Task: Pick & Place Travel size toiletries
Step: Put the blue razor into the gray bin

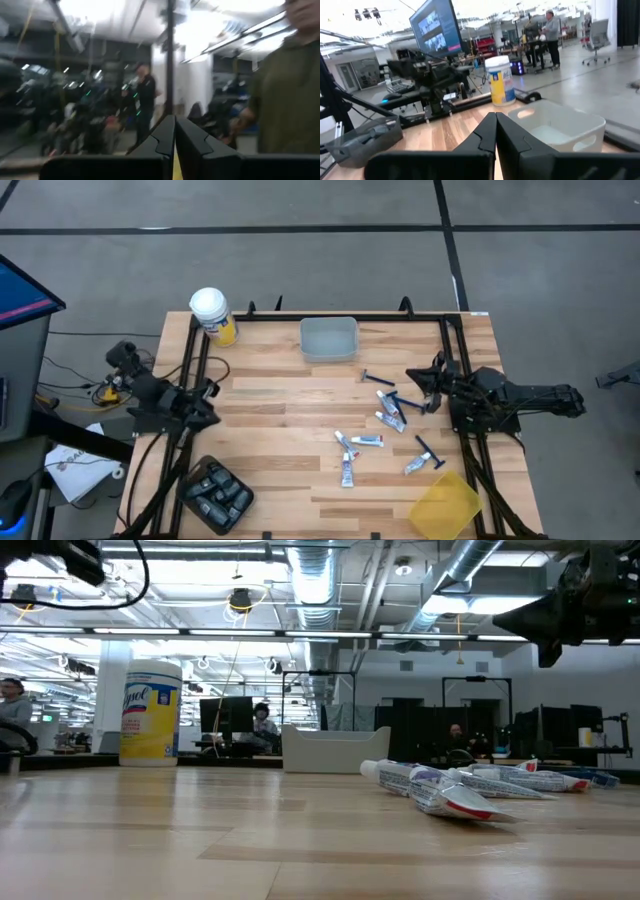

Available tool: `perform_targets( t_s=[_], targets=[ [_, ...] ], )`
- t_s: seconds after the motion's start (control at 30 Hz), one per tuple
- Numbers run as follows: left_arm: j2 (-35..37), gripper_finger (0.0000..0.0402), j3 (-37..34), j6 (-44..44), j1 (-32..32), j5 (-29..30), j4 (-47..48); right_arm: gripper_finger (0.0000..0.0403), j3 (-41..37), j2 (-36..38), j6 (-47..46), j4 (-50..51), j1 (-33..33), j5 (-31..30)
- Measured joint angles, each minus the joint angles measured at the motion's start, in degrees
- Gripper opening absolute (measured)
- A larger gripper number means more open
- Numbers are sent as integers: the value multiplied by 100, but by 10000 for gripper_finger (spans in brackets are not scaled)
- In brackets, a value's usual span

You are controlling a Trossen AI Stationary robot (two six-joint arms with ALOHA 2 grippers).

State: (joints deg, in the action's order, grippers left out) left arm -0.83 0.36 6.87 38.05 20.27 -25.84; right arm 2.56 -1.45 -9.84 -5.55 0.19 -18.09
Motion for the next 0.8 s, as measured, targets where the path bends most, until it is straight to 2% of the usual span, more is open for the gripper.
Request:
perform_targets(
  t_s=[0.13, 0.33, 0.53, 0.67, 0.8],
  targets=[
    [-4, 8, 0, -659, -848, -187, 592, 0, -1, 1, 270, -203, 0, 0],
    [-1, 8, 0, -1024, -1946, -1506, 839, 0, -3, 0, 295, -374, 0, 0],
    [-4, 8, 0, -1332, -2773, -1669, 1222, 0, 38, -12, 644, -336, 11, -41],
    [-2, 8, 0, -1419, -3037, -1720, 1368, 0, 453, -263, 829, -100, 11, -779],
    [-4, 8, 0, -1328, -3142, -1722, 1461, 0, 1142, -1159, 1163, 548, 9, -1400]
  ],
)
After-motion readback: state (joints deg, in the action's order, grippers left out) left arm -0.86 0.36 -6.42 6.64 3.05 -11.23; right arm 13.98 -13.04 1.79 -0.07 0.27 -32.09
